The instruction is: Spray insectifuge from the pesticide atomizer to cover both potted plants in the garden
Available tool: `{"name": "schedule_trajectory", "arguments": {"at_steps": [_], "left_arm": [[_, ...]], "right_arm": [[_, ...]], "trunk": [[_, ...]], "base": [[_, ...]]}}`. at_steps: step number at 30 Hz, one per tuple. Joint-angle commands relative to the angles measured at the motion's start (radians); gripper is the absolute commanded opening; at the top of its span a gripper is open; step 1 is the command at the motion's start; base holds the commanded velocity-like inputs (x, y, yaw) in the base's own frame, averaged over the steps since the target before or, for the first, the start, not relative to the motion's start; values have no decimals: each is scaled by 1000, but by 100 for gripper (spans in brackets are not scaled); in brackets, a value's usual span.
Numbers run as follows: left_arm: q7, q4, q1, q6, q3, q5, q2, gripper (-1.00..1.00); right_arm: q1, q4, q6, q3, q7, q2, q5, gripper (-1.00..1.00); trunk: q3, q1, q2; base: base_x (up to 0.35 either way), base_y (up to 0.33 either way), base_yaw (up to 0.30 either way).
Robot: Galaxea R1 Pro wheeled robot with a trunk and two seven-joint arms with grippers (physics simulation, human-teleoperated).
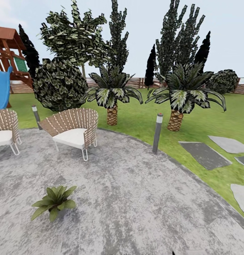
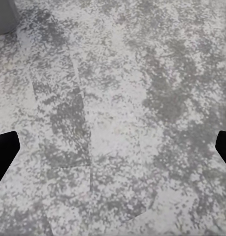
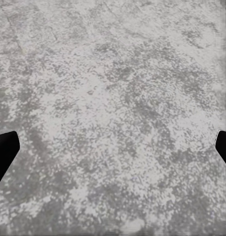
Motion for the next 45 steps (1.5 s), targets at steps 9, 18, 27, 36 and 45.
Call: {"name": "schedule_trajectory", "arguments": {"at_steps": [9, 18, 27, 36, 45], "left_arm": [[0, 1, 0, -3, 0, 0, 0, 100], [0, 1, 0, -3, -3, 0, 0, 100], [0, 1, 0, -3, -3, 0, 0, 100], [0, 1, 0, -3, -3, 0, 0, 100], [0, 1, 0, -3, -2, 0, 0, 100]], "right_arm": [[-1, 1, -3, 0, 0, 0, -1, 100], [-1, 1, -3, 0, 0, 0, -1, 100], [-1, 1, -3, 0, 0, 0, -1, 100], [-1, 1, -3, 0, 0, 0, -1, 100], [-1, 1, -3, 0, 0, 0, -1, 100]], "trunk": [[-41, 35, -64], [-81, 69, -127], [-121, 104, -190], [-161, 138, -253], [-192, 161, -295]], "base": [[0, 0, -195], [0, 0, -194], [0, 0, -190], [0, 0, -182], [0, 0, -177]]}}
